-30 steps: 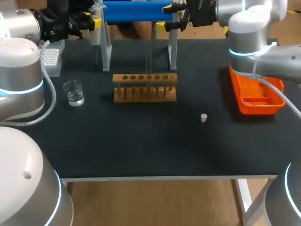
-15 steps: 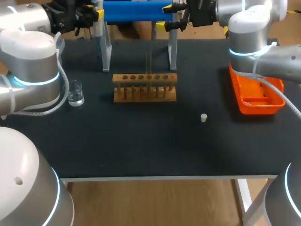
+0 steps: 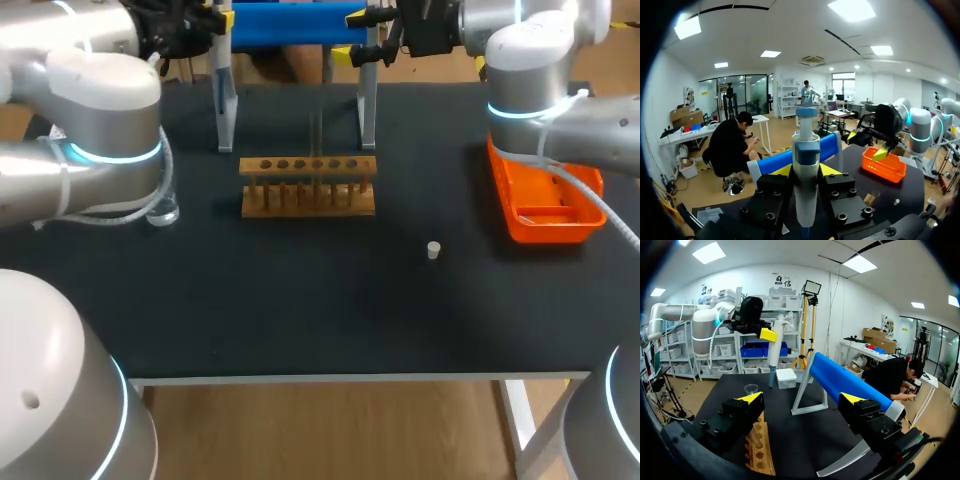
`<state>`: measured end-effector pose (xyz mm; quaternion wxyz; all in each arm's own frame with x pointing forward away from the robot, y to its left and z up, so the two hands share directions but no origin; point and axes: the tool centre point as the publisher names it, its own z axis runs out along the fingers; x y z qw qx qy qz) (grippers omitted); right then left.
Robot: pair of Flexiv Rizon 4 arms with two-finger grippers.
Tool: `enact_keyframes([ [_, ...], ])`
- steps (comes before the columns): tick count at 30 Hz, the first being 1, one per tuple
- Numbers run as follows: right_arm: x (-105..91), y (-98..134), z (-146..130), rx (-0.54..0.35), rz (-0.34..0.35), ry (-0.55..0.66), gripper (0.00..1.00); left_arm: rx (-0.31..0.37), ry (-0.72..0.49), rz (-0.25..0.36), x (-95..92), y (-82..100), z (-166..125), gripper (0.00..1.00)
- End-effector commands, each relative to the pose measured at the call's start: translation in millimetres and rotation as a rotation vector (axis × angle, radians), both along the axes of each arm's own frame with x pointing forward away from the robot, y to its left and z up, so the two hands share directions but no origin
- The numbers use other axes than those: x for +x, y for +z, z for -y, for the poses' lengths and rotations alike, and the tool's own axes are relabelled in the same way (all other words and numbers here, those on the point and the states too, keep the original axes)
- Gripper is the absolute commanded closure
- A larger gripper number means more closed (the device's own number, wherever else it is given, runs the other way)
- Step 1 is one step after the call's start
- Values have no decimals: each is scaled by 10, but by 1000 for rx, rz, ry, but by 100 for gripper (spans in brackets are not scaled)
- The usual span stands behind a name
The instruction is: Invert the test tube, pick up the pipette, mount the tip to pipette, aspirate from beaker and dispense into the tube, eject the tip, return the pipette, and cap with the stopper.
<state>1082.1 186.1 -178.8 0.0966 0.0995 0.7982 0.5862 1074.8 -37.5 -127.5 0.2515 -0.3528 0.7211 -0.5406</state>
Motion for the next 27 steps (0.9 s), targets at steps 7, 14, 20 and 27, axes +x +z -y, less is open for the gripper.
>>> enact_keyframes([
  [7, -4, 7, 2, -3, -1, -1, 0, 33, 111, -45, 259, -33, 131, 100],
  [14, -4, 7, 2, -3, -1, -1, 0, 47, 196, -30, 331, -26, 140, 100],
  [20, -4, 7, 2, -3, -1, -1, 0, 55, 249, -4, 368, -36, 148, 100],
  [27, -4, 7, 2, -3, -1, -1, 0, 52, 308, 9, 424, -72, 152, 100],
])
